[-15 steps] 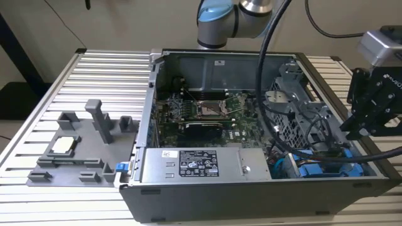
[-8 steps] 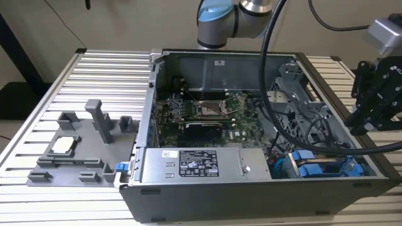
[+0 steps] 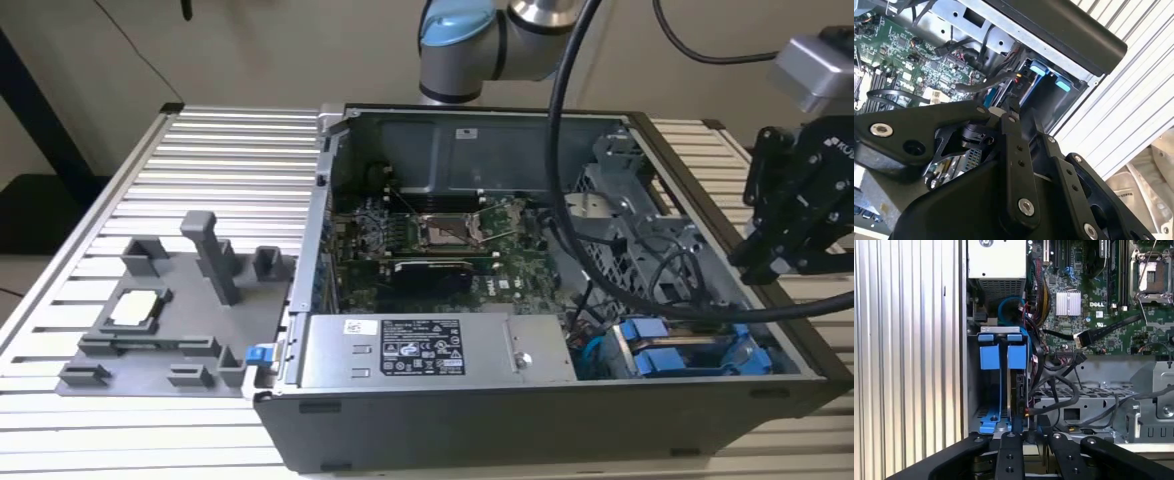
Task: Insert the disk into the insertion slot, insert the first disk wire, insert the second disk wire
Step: 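Insert the second disk wire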
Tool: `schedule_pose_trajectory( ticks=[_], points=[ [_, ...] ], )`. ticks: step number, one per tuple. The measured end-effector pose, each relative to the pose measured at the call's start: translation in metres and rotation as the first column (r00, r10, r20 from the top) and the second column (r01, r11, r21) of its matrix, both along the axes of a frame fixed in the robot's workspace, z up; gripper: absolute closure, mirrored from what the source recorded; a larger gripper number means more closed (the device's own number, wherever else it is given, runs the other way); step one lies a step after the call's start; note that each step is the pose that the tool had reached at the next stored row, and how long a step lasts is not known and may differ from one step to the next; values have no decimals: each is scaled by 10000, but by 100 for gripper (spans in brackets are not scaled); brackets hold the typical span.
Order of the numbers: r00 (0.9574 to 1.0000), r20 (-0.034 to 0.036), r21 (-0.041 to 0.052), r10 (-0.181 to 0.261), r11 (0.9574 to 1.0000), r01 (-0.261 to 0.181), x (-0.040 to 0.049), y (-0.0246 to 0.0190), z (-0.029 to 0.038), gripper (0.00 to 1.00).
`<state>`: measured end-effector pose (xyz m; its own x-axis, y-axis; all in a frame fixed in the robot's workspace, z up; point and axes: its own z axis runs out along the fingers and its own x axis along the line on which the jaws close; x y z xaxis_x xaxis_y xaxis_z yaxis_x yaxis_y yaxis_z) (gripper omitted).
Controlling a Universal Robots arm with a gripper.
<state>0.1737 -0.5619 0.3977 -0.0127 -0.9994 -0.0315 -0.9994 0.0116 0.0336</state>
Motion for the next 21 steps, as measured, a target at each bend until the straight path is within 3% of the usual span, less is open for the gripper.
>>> schedule_pose_trajectory(
  ticks=[12,21],
  points=[
    [9999,0,1,-135,9999,135,-115,160,-5,73],
    [9998,2,1,-212,9998,212,-295,262,-16,73]
  ],
)
